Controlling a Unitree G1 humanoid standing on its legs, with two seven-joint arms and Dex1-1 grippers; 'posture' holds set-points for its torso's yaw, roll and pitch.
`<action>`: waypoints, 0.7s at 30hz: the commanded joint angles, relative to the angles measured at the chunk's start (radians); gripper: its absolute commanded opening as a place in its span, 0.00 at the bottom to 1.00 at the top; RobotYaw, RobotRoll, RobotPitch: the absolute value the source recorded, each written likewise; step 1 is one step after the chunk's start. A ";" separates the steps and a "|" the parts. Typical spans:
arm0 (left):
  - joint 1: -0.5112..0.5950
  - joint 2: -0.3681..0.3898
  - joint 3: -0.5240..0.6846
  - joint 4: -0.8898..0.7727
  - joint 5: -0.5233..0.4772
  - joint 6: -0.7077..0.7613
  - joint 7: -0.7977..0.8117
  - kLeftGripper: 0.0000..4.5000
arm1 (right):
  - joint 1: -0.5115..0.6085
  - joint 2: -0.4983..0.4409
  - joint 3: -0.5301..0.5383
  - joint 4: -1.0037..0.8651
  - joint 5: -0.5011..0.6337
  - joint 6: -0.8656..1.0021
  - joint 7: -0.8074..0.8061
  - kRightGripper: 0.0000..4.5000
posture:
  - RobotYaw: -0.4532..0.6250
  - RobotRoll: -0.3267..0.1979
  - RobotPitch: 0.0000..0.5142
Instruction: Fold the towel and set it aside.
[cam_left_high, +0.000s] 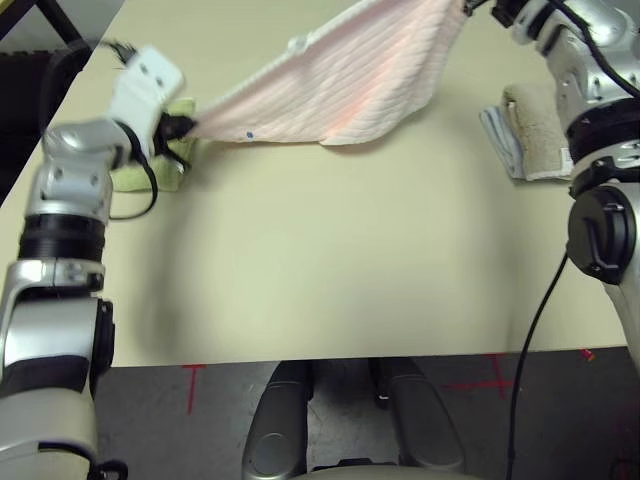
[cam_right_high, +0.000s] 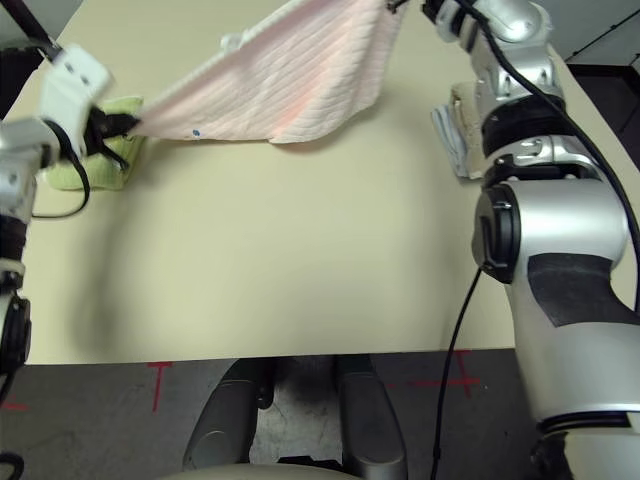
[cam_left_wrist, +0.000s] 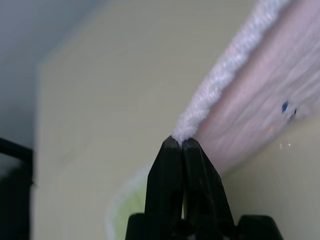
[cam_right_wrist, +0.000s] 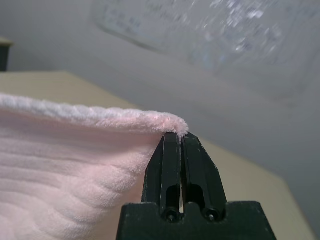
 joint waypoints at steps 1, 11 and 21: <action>0.014 -0.010 0.042 0.058 -0.010 -0.017 0.072 0.01 | 0.092 -0.041 -0.051 -0.037 0.051 -0.007 0.014 0.00 | 0.46 0.62 0.53; -0.166 0.011 0.035 0.297 -0.037 -0.077 0.029 0.01 | 0.208 -0.098 -0.067 -0.068 0.176 0.244 0.282 0.00 | 0.45 0.62 0.52; -0.132 0.101 0.012 0.276 -0.136 0.245 -0.372 0.01 | 0.253 -0.256 0.010 -0.124 0.228 0.607 0.686 0.00 | 0.47 0.62 0.50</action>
